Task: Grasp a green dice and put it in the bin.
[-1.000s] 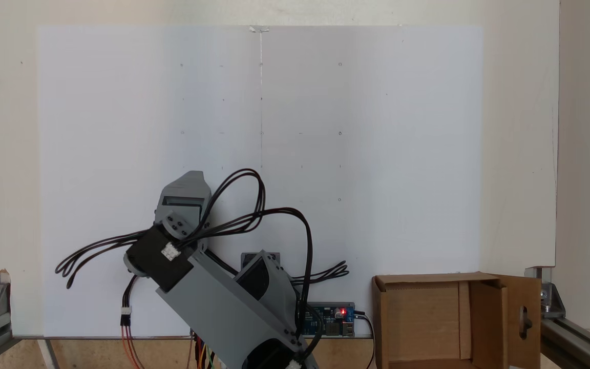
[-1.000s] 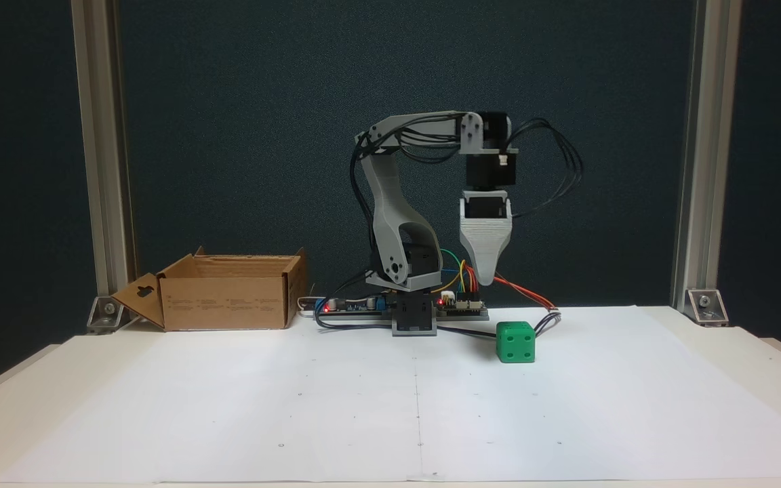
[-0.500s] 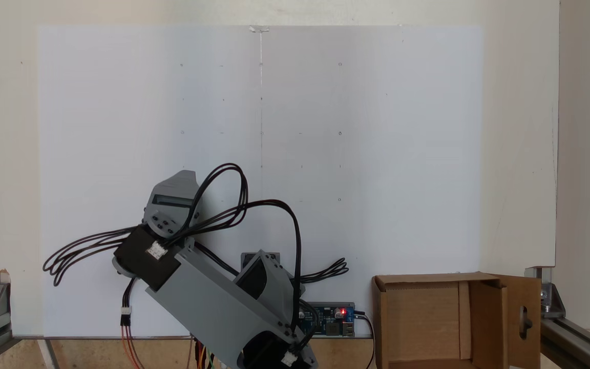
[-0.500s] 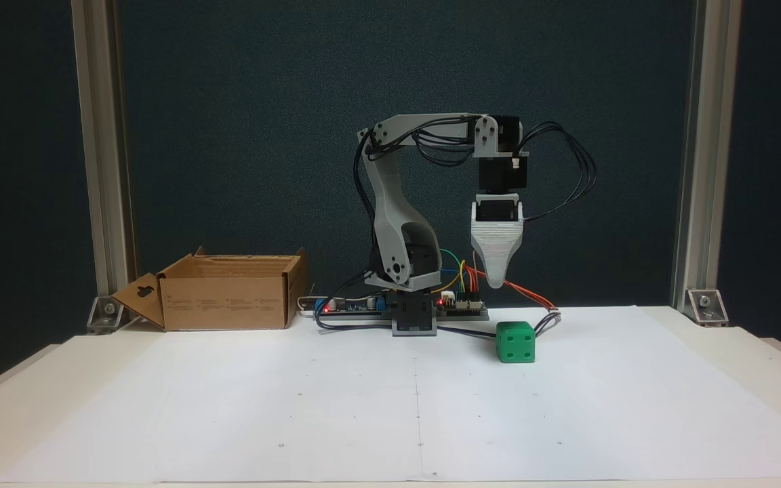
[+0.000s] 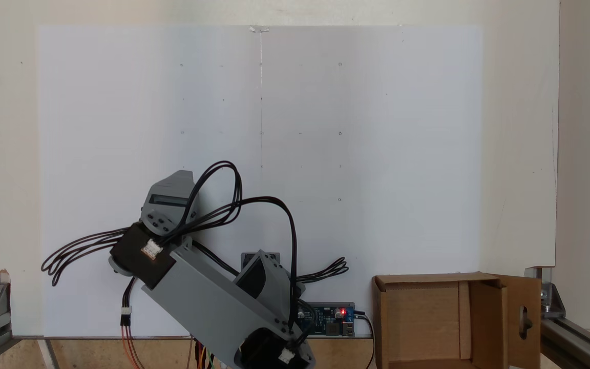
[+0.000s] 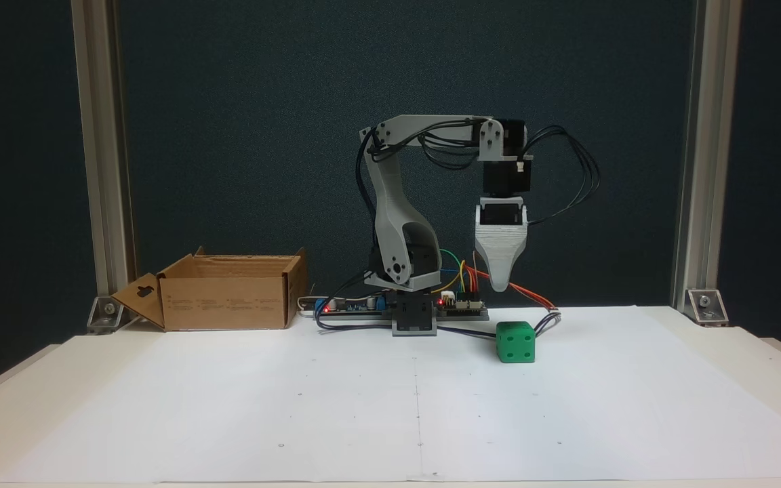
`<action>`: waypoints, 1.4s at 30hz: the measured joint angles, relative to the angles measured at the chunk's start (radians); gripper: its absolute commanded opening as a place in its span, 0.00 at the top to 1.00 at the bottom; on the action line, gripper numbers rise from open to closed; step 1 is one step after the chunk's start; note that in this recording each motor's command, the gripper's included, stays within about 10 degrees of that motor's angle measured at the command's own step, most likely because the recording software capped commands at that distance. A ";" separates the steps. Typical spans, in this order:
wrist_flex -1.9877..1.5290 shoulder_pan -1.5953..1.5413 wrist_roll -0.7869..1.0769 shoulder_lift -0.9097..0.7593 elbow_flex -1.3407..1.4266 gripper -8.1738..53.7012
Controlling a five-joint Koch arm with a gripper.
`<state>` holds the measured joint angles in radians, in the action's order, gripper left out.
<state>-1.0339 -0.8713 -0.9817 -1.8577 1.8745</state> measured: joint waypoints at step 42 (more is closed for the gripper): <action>0.095 -0.097 0.000 -0.011 0.044 0.17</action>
<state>-0.9388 -0.9679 -0.9817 -1.8684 1.9190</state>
